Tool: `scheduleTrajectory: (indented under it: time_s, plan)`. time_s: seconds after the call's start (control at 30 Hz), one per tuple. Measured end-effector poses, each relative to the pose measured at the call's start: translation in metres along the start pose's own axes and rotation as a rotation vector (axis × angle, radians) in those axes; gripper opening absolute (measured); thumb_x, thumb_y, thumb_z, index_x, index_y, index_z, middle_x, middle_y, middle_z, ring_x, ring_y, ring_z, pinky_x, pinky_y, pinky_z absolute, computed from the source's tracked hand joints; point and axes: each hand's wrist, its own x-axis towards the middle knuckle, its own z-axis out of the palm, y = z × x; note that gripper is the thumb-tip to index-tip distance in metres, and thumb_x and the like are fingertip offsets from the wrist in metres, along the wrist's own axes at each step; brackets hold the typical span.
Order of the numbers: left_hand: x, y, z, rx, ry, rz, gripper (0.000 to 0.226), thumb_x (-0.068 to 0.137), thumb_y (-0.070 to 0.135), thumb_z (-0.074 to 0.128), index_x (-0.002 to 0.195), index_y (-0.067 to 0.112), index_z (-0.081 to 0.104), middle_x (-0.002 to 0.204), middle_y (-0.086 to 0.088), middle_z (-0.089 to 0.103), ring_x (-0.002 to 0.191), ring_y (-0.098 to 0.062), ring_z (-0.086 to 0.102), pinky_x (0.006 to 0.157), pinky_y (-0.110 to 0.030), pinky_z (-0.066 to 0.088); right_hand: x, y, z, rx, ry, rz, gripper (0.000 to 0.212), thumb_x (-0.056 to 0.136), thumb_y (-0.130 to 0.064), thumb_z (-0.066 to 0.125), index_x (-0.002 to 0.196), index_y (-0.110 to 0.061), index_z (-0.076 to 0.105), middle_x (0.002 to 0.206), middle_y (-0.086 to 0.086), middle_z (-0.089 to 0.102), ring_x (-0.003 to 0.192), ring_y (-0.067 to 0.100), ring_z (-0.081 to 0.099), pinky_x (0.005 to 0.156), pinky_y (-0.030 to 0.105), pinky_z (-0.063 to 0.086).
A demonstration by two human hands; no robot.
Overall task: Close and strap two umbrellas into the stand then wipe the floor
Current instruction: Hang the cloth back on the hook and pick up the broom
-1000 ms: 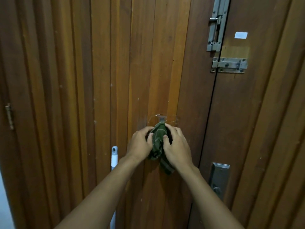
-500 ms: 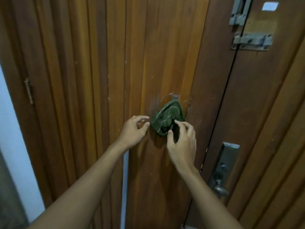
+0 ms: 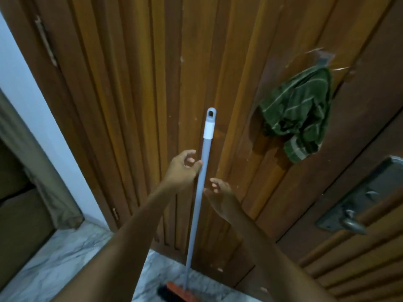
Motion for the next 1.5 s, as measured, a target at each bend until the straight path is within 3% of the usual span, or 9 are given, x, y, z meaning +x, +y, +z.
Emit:
scheduleTrajectory:
  time_s: [0.13, 0.23, 0.37, 0.57, 0.8, 0.9, 1.1, 1.33, 1.5]
  plan:
    - [0.019, -0.033, 0.016, 0.044, -0.093, -0.048, 0.052, 0.087, 0.028, 0.071, 0.135, 0.017, 0.055, 0.120, -0.007, 0.064, 0.101, -0.018, 0.064, 0.088, -0.029, 0.052, 0.024, 0.016, 0.030, 0.147, -0.152, 0.151, 0.052, 0.093, -0.020, 0.068, 0.139, -0.012, 0.046, 0.130, 0.000, 0.050, 0.113, 0.018, 0.055, 0.097, 0.035, 0.048]
    - [0.025, -0.048, 0.020, 0.034, -0.207, -0.022, 0.052, 0.091, 0.029, 0.067, 0.139, 0.016, 0.050, 0.122, -0.001, 0.059, 0.111, -0.015, 0.061, 0.083, -0.018, 0.049, 0.033, 0.031, 0.044, 0.151, -0.240, 0.143, 0.040, 0.097, -0.020, 0.060, 0.134, -0.009, 0.049, 0.127, 0.012, 0.061, 0.112, 0.030, 0.062, 0.095, 0.041, 0.052]
    - [0.019, -0.049, 0.027, 0.025, -0.239, 0.046, 0.034, 0.095, 0.027, 0.061, 0.126, 0.013, 0.055, 0.097, 0.002, 0.065, 0.088, -0.014, 0.065, 0.072, -0.021, 0.051, 0.024, 0.036, 0.050, 0.120, -0.193, 0.005, 0.036, 0.099, -0.018, 0.056, 0.133, -0.010, 0.050, 0.110, -0.003, 0.064, 0.097, 0.009, 0.064, 0.084, 0.022, 0.052]
    - [-0.019, -0.019, 0.026, -0.041, -0.315, 0.187, 0.045, 0.087, 0.054, 0.058, 0.112, 0.017, 0.060, 0.066, -0.007, 0.055, 0.057, -0.009, 0.050, 0.054, -0.025, 0.041, -0.012, 0.035, 0.020, 0.152, -0.215, 0.012, 0.023, 0.098, -0.023, 0.059, 0.120, -0.022, 0.052, 0.109, 0.003, 0.064, 0.093, 0.010, 0.063, 0.094, 0.037, 0.053]
    - [-0.095, 0.059, 0.047, -0.121, -0.325, 0.323, 0.027, 0.097, 0.023, 0.058, 0.123, 0.016, 0.061, 0.083, -0.012, 0.060, 0.073, -0.014, 0.057, 0.066, -0.027, 0.048, -0.085, 0.024, -0.071, 0.122, -0.218, -0.120, 0.012, 0.100, -0.008, 0.054, 0.108, 0.001, 0.056, 0.083, 0.015, 0.055, 0.070, 0.005, 0.055, 0.066, 0.018, 0.044]
    - [-0.138, 0.103, 0.059, -0.108, -0.361, 0.426, 0.018, 0.098, 0.026, 0.057, 0.113, 0.018, 0.063, 0.084, -0.023, 0.058, 0.070, -0.015, 0.053, 0.064, -0.028, 0.043, -0.124, 0.024, -0.115, 0.138, -0.199, -0.124, 0.031, 0.095, -0.040, 0.058, 0.106, -0.011, 0.059, 0.090, 0.022, 0.063, 0.073, 0.019, 0.058, 0.067, 0.033, 0.044]
    - [-0.250, 0.182, 0.106, -0.128, -0.429, 0.534, 0.022, 0.099, 0.027, 0.056, 0.116, 0.017, 0.064, 0.087, -0.006, 0.070, 0.081, -0.006, 0.065, 0.073, -0.021, 0.050, -0.239, 0.037, -0.218, 0.070, -0.043, -0.138, 0.022, 0.094, -0.039, 0.059, 0.103, -0.019, 0.060, 0.087, 0.021, 0.063, 0.073, 0.028, 0.061, 0.066, 0.046, 0.051]
    - [-0.390, 0.256, 0.185, -0.174, -0.597, 0.610, 0.050, 0.098, 0.037, 0.055, 0.140, 0.012, 0.051, 0.134, 0.002, 0.060, 0.125, -0.003, 0.053, 0.098, -0.008, 0.041, -0.400, 0.078, -0.331, 0.066, 0.194, -0.072, 0.025, 0.090, -0.043, 0.065, 0.108, -0.027, 0.064, 0.090, 0.015, 0.071, 0.082, 0.031, 0.069, 0.071, 0.045, 0.055]
    - [-0.486, 0.304, 0.246, -0.251, -0.757, 0.657, 0.036, 0.098, 0.029, 0.056, 0.133, 0.025, 0.048, 0.100, 0.023, 0.063, 0.092, 0.023, 0.057, 0.084, -0.002, 0.045, -0.510, 0.135, -0.381, 0.072, 0.301, 0.103, 0.045, 0.084, -0.045, 0.073, 0.122, -0.023, 0.063, 0.100, -0.004, 0.075, 0.089, 0.005, 0.071, 0.083, 0.028, 0.058]
